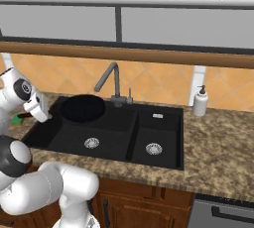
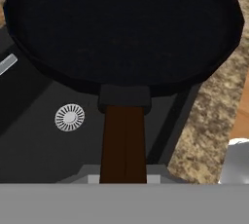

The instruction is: Pick the pan and sponge and place them into the sink. Then turn on the water.

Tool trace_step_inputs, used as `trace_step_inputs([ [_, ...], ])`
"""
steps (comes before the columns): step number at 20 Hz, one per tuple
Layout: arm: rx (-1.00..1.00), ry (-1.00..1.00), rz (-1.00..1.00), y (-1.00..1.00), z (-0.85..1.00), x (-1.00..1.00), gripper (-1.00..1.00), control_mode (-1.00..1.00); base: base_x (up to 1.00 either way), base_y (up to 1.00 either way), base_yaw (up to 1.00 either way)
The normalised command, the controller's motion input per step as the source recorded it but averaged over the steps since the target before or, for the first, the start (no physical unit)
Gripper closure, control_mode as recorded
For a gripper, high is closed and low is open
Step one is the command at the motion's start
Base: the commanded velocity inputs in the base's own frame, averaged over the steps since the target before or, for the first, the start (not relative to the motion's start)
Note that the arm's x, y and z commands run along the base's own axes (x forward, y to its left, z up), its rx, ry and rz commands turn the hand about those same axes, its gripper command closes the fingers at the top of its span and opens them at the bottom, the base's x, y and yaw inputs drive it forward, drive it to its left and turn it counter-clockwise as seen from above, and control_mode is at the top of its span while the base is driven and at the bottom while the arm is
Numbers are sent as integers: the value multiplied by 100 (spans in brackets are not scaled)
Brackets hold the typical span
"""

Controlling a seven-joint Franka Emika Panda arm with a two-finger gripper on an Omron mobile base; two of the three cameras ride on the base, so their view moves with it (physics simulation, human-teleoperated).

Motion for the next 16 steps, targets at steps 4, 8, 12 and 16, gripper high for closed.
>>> trace_step_inputs([
  [4,7,0,-1,-13,-19,7,100,-100,0,0,0],
  [8,0,8,-1,-16,-1,1,100,-100,0,0,0],
  [12,5,6,-1,-18,-29,16,100,-100,0,0,0],
  [16,13,7,-1,-25,-38,21,100,-100,0,0,0],
])
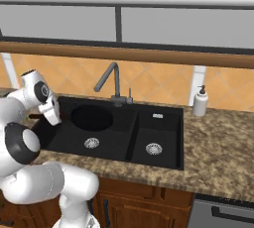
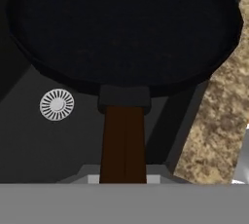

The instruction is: Pick the pan and sponge and place them into the sink. Then turn on the water.

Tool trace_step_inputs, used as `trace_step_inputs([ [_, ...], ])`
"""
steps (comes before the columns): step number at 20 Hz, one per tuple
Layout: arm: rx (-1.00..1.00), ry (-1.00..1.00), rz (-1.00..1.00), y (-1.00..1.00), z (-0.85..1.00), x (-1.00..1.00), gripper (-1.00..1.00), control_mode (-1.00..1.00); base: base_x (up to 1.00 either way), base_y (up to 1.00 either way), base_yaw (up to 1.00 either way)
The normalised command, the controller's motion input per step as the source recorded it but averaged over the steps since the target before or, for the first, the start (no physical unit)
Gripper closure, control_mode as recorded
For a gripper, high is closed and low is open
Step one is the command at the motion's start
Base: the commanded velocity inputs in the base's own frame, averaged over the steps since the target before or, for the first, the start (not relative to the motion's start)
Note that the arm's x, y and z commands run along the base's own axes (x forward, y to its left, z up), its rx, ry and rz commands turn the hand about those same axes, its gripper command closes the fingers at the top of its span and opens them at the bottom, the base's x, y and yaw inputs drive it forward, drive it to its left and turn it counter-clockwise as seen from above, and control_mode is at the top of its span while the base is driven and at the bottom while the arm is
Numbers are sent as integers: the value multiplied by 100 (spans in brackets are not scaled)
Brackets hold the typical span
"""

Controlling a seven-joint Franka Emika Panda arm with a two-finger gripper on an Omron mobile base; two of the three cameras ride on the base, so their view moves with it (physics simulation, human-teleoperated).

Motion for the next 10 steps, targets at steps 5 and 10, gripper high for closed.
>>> trace_step_inputs([
  [5,2,8,-6,-1,-37,19,100,-100,0,0,0],
  [10,1,9,-8,0,-35,29,100,-100,0,0,0],
])
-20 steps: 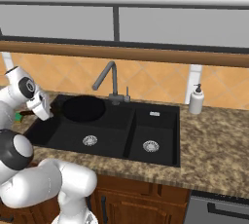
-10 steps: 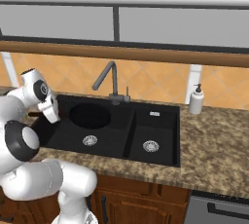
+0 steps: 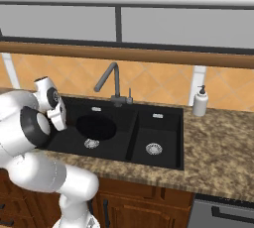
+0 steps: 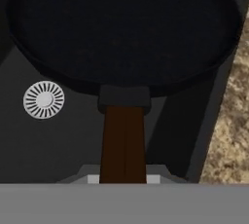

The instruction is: Pick the pan and sponge and place them into the sink. Then turn on the water.

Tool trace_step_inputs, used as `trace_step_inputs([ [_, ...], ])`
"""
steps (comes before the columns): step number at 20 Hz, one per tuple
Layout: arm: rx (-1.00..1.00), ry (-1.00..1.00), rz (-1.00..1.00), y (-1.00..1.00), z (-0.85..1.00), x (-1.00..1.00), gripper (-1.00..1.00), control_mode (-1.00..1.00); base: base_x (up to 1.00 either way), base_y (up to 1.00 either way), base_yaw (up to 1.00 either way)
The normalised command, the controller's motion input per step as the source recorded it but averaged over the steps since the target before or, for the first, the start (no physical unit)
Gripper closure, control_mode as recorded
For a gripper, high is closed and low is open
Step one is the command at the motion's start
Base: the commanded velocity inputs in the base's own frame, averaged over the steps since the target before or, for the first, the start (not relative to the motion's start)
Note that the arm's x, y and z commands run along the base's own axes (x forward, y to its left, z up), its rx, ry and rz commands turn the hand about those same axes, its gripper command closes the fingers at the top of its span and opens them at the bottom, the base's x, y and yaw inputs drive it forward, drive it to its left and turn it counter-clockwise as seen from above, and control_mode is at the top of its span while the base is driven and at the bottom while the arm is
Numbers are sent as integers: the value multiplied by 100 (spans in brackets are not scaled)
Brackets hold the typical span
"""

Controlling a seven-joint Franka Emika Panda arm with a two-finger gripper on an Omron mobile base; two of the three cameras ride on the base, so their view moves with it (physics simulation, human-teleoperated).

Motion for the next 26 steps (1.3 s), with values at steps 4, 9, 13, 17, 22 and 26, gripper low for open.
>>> trace_step_inputs([
  [4,0,10,-9,0,-29,33,100,-100,0,0,0],
  [9,0,7,-11,8,-37,34,100,-100,0,0,0],
  [13,0,4,-11,16,-37,30,100,-100,0,0,0],
  [17,0,3,-11,9,-34,29,100,-100,0,0,0],
  [22,0,4,-10,0,-36,26,100,-100,0,0,0],
  [26,0,1,-8,0,-44,22,100,-100,0,0,0],
])
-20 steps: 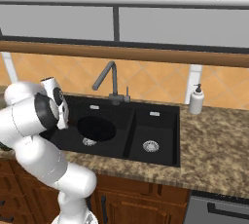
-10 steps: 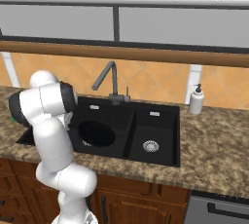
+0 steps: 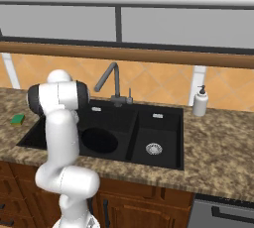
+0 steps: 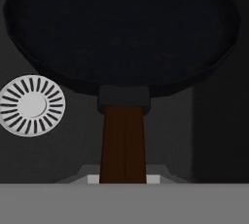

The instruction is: Pick the pan and sponge and place them into the sink. Then turn on the water.

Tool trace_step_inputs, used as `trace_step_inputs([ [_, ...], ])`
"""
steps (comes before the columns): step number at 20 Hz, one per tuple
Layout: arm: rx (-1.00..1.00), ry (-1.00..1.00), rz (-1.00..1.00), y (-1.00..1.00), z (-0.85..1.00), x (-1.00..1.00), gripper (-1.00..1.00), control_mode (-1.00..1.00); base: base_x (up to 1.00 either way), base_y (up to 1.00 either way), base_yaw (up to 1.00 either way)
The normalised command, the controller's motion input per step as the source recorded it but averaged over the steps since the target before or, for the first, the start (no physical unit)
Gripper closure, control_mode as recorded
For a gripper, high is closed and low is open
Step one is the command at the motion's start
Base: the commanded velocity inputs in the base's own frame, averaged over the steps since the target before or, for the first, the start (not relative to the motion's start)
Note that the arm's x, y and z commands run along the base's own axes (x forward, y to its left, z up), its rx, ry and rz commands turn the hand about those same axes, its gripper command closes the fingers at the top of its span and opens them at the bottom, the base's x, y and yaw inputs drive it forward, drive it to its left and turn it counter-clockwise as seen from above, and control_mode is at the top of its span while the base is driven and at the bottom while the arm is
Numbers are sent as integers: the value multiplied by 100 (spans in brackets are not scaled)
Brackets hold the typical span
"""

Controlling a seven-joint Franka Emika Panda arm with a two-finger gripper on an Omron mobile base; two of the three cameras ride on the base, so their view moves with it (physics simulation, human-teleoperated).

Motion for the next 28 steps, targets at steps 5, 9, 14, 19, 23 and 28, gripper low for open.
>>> trace_step_inputs([
  [5,0,0,-7,0,-49,20,100,-100,0,0,0],
  [9,0,0,-7,0,-49,16,100,-100,0,0,0],
  [14,0,0,-6,0,-44,16,100,-100,0,0,0],
  [19,0,0,-5,0,-41,15,100,-100,0,0,0],
  [23,0,0,-4,0,-39,18,100,-100,0,0,0],
  [28,5,-1,-4,0,-37,29,100,-100,0,0,0],
])
